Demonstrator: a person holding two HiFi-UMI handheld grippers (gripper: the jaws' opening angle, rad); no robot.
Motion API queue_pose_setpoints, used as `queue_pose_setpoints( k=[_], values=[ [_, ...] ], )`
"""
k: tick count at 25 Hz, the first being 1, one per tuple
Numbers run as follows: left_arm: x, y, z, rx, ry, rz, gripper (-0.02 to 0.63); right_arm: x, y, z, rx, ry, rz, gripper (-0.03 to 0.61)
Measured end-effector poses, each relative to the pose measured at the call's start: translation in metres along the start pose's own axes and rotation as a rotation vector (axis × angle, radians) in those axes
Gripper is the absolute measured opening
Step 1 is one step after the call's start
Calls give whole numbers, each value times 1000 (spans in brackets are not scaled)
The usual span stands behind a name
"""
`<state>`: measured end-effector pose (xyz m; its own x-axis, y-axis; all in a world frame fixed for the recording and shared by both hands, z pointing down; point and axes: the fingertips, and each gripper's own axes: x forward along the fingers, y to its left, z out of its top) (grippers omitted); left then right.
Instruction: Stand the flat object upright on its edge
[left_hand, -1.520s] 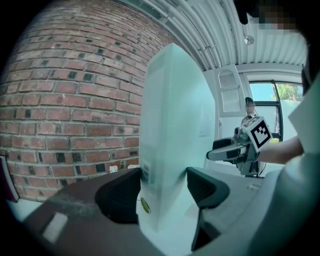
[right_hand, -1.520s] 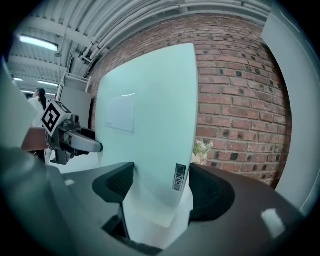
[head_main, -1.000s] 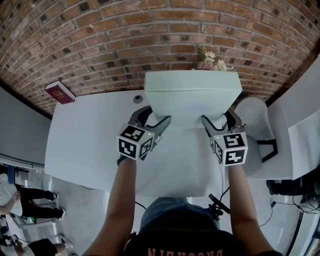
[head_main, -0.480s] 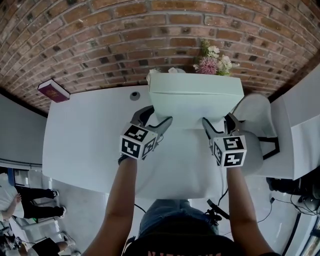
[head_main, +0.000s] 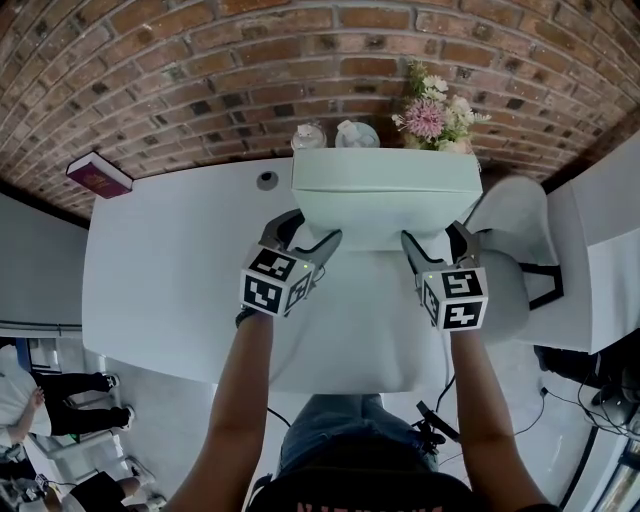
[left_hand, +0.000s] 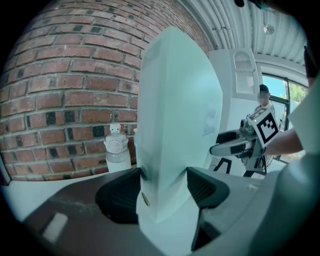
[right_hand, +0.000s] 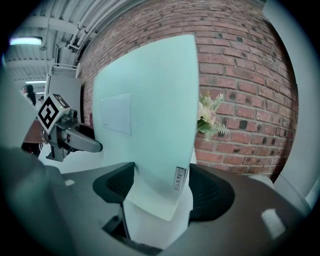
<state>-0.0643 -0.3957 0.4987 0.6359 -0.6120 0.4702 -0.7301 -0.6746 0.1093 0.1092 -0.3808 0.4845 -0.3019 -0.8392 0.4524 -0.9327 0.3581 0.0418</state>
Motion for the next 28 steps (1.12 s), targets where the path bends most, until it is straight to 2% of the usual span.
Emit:
queue_pose_setpoints(
  k=[9, 17, 28],
  values=[
    [4, 3, -12, 17, 36, 3, 301, 8, 3, -14, 9, 25, 7, 342],
    [6, 5, -14, 6, 27, 3, 301, 11, 3, -15, -7, 11, 9, 348],
    [5, 4, -14, 32, 35, 2, 314, 13, 2, -18, -48, 22, -3, 364]
  ],
)
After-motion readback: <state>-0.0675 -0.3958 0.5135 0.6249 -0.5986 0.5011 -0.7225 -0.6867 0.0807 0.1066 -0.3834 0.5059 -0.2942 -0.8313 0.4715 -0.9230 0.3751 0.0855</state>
